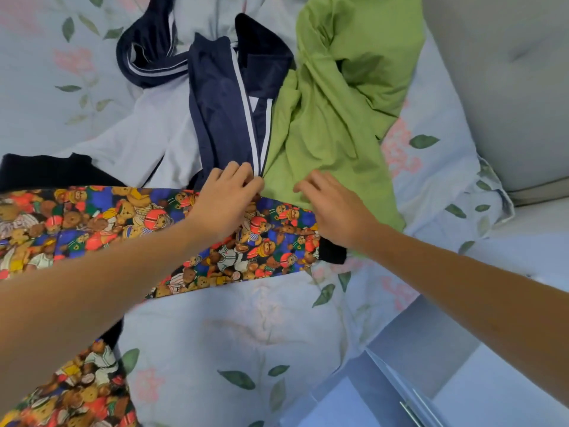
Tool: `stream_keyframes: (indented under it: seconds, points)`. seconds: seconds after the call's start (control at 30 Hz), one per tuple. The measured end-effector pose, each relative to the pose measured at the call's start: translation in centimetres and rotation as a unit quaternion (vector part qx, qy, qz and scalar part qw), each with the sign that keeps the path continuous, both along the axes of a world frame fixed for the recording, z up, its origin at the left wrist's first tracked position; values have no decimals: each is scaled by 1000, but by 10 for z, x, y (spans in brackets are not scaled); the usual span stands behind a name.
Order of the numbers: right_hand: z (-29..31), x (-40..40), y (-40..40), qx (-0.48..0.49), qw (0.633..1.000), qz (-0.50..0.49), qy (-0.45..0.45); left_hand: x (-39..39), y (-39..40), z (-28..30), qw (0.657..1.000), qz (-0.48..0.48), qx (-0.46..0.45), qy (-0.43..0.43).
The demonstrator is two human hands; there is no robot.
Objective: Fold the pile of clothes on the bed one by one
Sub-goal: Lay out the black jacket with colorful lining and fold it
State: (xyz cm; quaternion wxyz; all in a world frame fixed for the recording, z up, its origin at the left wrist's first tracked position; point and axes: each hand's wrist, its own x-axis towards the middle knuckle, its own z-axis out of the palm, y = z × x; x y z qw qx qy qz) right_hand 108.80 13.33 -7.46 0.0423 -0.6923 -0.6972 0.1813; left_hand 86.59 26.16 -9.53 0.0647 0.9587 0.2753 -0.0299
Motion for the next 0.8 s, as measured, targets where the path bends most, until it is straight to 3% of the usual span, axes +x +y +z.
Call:
stream_keyframes:
  seconds: [0.1,0.17,0.27,0.33,0.43,0.67,0.8]
  points:
    - [-8,-29,-15,93,994,46,-24,-4,-41,-5,996,36,9,-77]
    - [-29,-44,-30,69,995,71,-13,-16,-63,-25,997,53,-25,-46]
    - [-66,-54,-50,7,995,67,-77,-35,-75,-57,994,92,-54,40]
    - [-71,-62,-49,0,995,31,-99,-44,-76,-62,993,95,-59,26]
    - [-58,-104,-32,51,998,-4,-46,-76,-72,-40,995,85,-43,-5]
    - [-5,-292,56,78,992,80,50,-247,-60,14,982,183,-37,-21]
    - [10,-402,95,87,985,132,68,-361,-49,25,955,291,-30,-36]
